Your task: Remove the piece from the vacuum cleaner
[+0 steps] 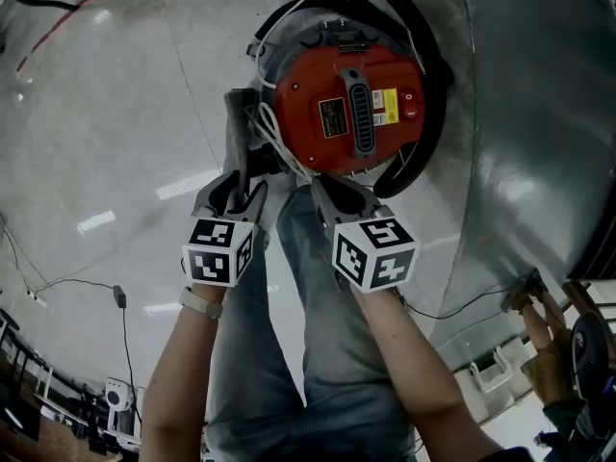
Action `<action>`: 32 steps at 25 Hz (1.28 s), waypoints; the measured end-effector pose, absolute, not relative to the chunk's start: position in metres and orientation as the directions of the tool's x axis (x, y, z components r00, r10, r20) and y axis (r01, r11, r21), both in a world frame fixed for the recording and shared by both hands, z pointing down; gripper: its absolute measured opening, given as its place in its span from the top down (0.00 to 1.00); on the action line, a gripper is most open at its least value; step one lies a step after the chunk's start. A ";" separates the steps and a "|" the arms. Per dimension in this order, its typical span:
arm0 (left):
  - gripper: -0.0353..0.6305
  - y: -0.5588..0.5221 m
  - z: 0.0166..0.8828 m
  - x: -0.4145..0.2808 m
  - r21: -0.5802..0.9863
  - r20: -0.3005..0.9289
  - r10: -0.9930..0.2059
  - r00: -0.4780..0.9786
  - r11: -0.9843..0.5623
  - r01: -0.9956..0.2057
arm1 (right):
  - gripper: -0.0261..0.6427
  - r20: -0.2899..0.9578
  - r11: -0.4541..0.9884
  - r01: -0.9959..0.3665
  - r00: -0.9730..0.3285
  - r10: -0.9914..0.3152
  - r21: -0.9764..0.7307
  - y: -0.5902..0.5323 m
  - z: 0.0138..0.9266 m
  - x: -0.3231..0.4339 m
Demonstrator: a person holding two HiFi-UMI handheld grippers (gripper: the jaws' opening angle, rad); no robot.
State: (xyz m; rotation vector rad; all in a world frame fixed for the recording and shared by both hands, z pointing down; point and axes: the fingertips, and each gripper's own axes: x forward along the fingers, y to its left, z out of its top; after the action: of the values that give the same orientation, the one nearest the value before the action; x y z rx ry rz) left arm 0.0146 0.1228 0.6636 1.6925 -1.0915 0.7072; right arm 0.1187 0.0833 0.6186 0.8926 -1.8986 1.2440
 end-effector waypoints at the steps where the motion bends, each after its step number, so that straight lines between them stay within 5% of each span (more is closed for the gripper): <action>1: 0.63 0.127 0.665 0.015 0.378 0.852 -0.328 0.408 -0.154 -0.913 | 0.87 0.831 0.306 -0.831 -0.529 -0.171 -0.465 0.084 0.618 0.119; 9: 0.86 0.129 0.676 0.005 0.293 0.899 -0.311 0.309 -0.099 -0.951 | 0.87 0.828 0.314 -0.825 -0.535 -0.168 -0.469 0.086 0.615 0.127; 20: 0.85 0.119 0.669 0.006 0.395 0.887 -0.330 0.323 0.179 -0.901 | 0.87 0.828 0.295 -0.829 -0.535 -0.167 -0.476 0.086 0.621 0.138; 32: 0.80 0.130 0.665 0.009 0.199 0.937 -0.295 0.187 0.010 -0.980 | 0.87 0.830 0.290 -0.833 -0.530 -0.172 -0.471 0.082 0.618 0.144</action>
State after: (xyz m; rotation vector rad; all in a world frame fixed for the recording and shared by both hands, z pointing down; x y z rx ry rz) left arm 0.0092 0.1295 0.6650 1.4776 -1.2870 0.8771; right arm 0.1443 0.0823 0.6182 0.8991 -1.8934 1.2634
